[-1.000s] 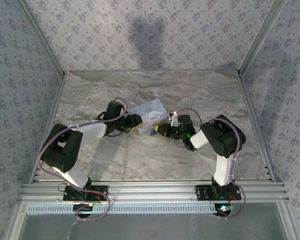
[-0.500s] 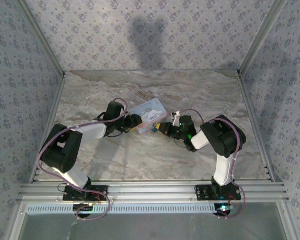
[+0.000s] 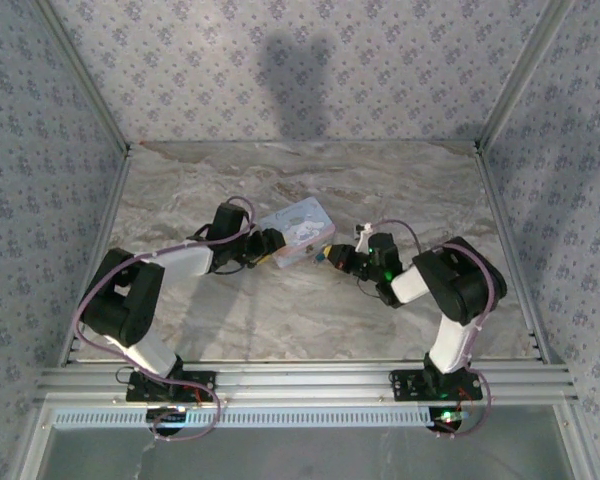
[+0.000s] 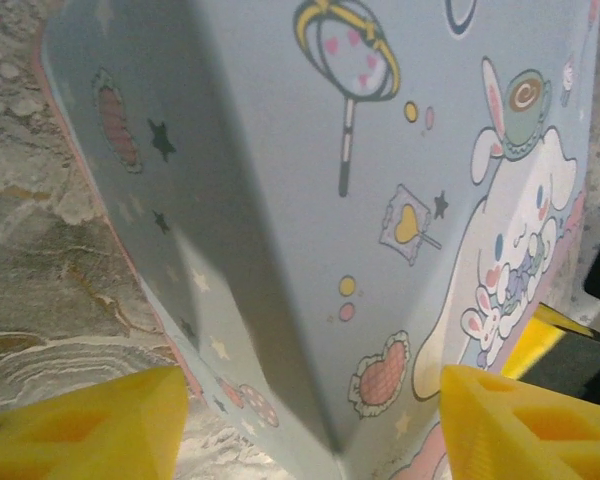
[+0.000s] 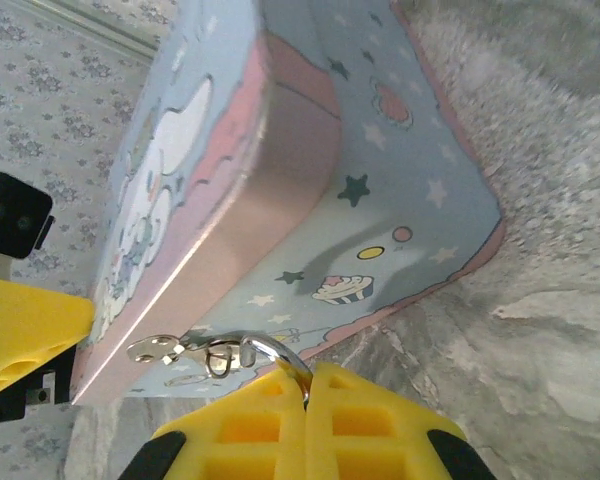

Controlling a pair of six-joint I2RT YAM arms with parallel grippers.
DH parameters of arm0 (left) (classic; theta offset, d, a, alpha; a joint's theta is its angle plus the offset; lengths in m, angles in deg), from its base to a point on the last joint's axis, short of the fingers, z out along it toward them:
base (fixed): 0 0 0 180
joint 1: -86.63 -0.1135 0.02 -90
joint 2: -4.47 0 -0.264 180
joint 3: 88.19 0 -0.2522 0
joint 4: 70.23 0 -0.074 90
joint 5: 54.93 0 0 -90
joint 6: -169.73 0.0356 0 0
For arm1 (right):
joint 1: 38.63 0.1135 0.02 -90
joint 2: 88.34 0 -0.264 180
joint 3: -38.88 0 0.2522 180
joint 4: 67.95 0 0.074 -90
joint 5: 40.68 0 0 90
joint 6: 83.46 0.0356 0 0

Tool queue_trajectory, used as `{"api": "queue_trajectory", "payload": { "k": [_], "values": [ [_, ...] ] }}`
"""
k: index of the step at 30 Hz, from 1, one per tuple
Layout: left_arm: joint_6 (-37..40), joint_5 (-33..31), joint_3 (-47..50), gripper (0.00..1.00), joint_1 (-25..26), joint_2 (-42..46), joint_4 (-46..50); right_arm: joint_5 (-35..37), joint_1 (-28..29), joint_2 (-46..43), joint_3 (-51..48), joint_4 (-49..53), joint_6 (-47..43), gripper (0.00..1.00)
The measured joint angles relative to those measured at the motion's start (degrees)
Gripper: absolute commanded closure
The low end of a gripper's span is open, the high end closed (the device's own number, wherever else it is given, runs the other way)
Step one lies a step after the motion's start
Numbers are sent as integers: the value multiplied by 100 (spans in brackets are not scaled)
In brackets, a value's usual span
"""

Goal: Unlock a padlock with a key

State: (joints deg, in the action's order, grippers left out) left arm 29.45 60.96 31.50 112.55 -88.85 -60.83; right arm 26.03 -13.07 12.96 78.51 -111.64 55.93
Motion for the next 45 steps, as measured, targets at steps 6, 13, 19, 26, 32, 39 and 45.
{"api": "queue_trajectory", "payload": {
  "k": [6, 13, 19, 26, 32, 39, 45],
  "values": [
    [221, -284, -177, 18, -166, 289, 660, 63, -138, -828, -94, 737, -461, 100],
    [544, -778, -251, 11, -433, 1368, 1115, 170, -170, -2205, -11, 2382, -1215, 100],
    [916, -1541, -63, 8, -466, 2568, 1287, 511, -98, -3467, 647, 4717, -2031, 100],
    [1574, -2249, 326, 4, -455, 3720, 1504, 1165, 621, -3987, 1773, 7536, -2667, 100],
    [1961, -2588, 363, 2, -455, 4061, 1770, 1484, 1353, -3657, 2273, 9283, -2761, 100],
    [2055, -2684, 413, 2, -455, 4083, 1941, 1714, 1910, -2699, 2509, 10380, -2761, 100],
    [2052, -2684, 507, 2, -455, 4186, 2006, 1707, 1950, -2100, 2509, 10439, -2763, 100]
  ]
}}
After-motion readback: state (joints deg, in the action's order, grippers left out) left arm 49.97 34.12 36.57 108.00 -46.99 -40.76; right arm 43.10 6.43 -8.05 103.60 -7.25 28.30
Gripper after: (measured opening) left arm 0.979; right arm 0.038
